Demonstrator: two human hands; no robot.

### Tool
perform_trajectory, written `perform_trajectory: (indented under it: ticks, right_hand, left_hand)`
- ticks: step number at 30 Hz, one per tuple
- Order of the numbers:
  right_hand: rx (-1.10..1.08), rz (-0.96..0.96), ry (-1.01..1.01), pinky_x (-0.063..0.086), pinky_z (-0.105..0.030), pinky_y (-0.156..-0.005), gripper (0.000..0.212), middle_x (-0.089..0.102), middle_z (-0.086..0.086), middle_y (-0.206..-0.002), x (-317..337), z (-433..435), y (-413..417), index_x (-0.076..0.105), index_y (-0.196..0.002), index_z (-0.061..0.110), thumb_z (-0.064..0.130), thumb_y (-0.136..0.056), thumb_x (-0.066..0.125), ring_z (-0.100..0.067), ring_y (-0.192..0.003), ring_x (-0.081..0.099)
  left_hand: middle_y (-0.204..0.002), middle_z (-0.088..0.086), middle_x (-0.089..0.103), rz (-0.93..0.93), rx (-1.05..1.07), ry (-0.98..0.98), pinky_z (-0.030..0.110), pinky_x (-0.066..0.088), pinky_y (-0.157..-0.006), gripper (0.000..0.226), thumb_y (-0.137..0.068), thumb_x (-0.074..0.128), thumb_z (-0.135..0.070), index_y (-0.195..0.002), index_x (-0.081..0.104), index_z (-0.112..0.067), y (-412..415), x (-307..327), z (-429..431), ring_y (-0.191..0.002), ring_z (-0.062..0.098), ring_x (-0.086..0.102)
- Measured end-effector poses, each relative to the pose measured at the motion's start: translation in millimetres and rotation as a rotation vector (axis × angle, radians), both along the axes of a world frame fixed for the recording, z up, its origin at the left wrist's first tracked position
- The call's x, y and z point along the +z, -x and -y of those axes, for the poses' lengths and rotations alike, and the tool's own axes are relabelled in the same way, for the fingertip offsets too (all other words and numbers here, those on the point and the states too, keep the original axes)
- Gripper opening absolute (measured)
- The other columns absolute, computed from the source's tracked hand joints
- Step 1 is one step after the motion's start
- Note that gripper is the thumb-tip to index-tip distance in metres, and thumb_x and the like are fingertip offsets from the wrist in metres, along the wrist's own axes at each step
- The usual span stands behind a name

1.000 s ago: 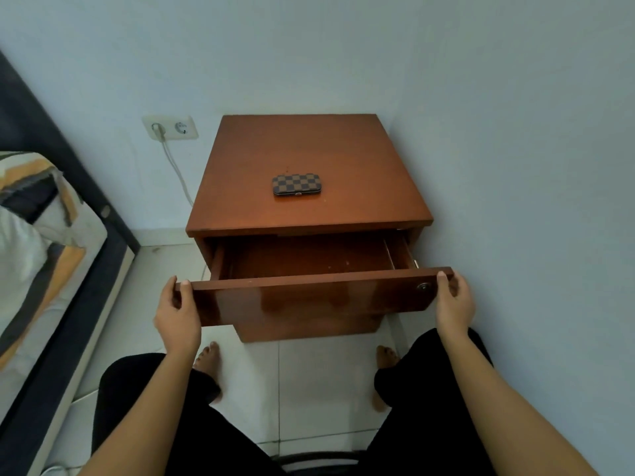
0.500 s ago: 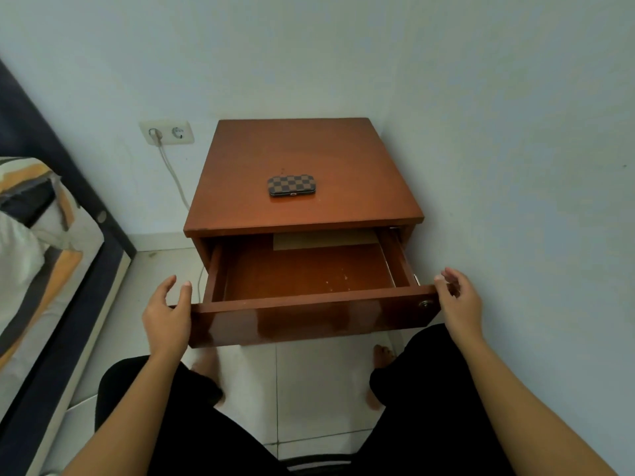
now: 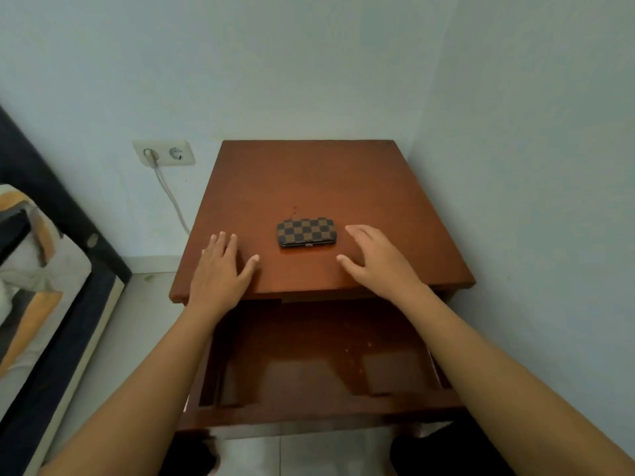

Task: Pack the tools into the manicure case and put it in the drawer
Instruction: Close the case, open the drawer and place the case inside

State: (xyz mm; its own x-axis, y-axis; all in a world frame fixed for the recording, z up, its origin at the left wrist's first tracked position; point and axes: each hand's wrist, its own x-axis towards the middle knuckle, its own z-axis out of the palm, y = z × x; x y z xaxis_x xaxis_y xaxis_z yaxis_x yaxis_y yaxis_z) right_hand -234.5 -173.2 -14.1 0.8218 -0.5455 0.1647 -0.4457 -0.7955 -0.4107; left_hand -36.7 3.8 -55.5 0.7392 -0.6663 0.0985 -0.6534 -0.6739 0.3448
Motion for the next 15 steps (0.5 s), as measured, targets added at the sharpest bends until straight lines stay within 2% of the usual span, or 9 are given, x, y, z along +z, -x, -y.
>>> perform_trajectory:
  ticks: [6,10,15]
  right_hand:
    - [0.184,-0.172,-0.002,0.025,-0.038,-0.114,0.073,0.022,-0.002,-0.155,-13.5,10.8,-84.5,0.022,-0.146,0.015,0.049,-0.088,0.052,-0.018,-0.142,0.020]
    - [0.232,-0.175,0.085,0.016,-0.037,-0.119,0.074,0.030,-0.006,-0.152,-27.3,14.4,-105.1,0.025,-0.145,0.014,0.053,-0.087,0.049,-0.022,-0.140,0.026]
    - [0.173,-0.085,0.110,0.032,-0.038,-0.107,0.073,0.043,-0.006,-0.141,-32.3,0.0,-88.9,0.032,-0.142,0.016,0.056,-0.085,0.051,-0.025,-0.127,0.040]
  left_hand:
    - [-0.159,0.004,0.005,0.095,0.022,-0.117,0.035,0.001,-0.117,0.071,-0.092,0.019,-0.060,-0.150,0.010,-0.020,-9.4,-18.9,6.5,-0.146,0.019,0.001]
    - [-0.159,0.004,0.004,0.089,0.016,-0.141,0.035,0.000,-0.117,0.070,-0.092,0.018,-0.059,-0.150,0.009,-0.021,-11.7,-18.7,8.3,-0.146,0.019,0.000]
    - [-0.159,0.005,0.006,0.100,0.009,-0.134,0.036,0.001,-0.117,0.070,-0.093,0.018,-0.058,-0.150,0.010,-0.020,-12.0,-20.2,7.7,-0.146,0.020,0.001]
